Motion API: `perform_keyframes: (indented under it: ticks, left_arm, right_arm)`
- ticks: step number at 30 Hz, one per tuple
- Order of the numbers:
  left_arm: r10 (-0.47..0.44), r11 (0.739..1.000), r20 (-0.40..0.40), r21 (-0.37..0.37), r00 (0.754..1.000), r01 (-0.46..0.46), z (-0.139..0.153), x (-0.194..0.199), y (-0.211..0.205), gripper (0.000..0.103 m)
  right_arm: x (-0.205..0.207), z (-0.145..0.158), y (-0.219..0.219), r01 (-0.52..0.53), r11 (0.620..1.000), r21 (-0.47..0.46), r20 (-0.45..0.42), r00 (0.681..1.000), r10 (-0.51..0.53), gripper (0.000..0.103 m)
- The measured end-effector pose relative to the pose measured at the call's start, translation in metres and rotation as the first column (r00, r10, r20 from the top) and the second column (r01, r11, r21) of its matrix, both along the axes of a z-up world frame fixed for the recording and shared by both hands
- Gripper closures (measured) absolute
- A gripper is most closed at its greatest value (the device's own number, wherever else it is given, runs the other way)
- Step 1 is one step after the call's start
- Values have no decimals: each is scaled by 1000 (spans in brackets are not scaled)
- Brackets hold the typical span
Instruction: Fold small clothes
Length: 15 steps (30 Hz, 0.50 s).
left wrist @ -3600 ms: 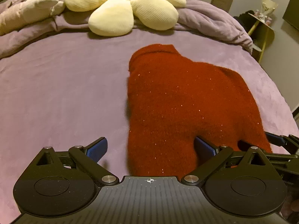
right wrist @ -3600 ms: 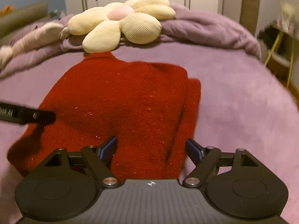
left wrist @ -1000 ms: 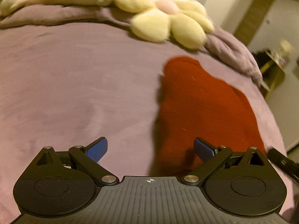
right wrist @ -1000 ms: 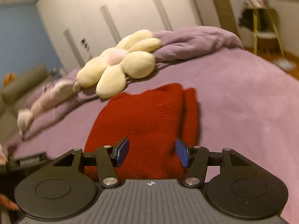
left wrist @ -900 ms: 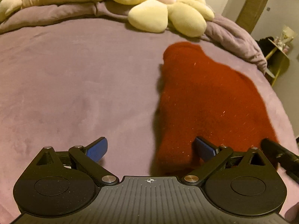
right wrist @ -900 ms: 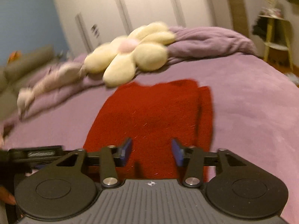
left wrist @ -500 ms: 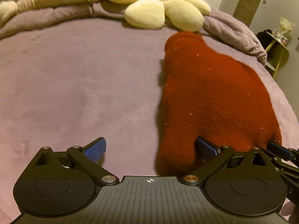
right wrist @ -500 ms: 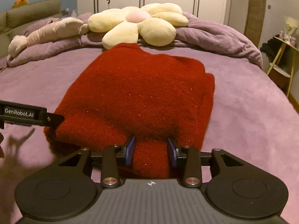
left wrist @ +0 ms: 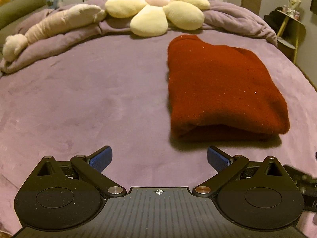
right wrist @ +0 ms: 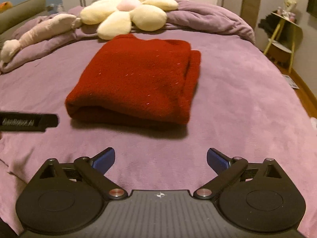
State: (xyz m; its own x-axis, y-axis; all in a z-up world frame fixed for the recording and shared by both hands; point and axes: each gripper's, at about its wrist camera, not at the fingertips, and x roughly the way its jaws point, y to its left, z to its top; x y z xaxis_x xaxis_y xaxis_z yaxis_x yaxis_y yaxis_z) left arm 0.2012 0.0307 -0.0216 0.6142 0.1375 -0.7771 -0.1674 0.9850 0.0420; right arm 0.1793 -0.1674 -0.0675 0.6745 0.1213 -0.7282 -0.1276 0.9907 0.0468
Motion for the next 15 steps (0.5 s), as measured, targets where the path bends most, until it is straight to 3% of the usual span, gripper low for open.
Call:
perform_keyframes:
  ticks: [11, 15]
  left_arm:
    - [12, 1000, -12, 19, 1000, -11, 25, -1, 3, 0]
    - [-9, 998, -16, 66, 1000, 10, 28, 0, -4, 0]
  right_arm:
    - [8, 35, 11, 5, 1000, 1, -14, 1000, -5, 4]
    - [15, 39, 14, 36, 999, -21, -44, 998, -37, 4]
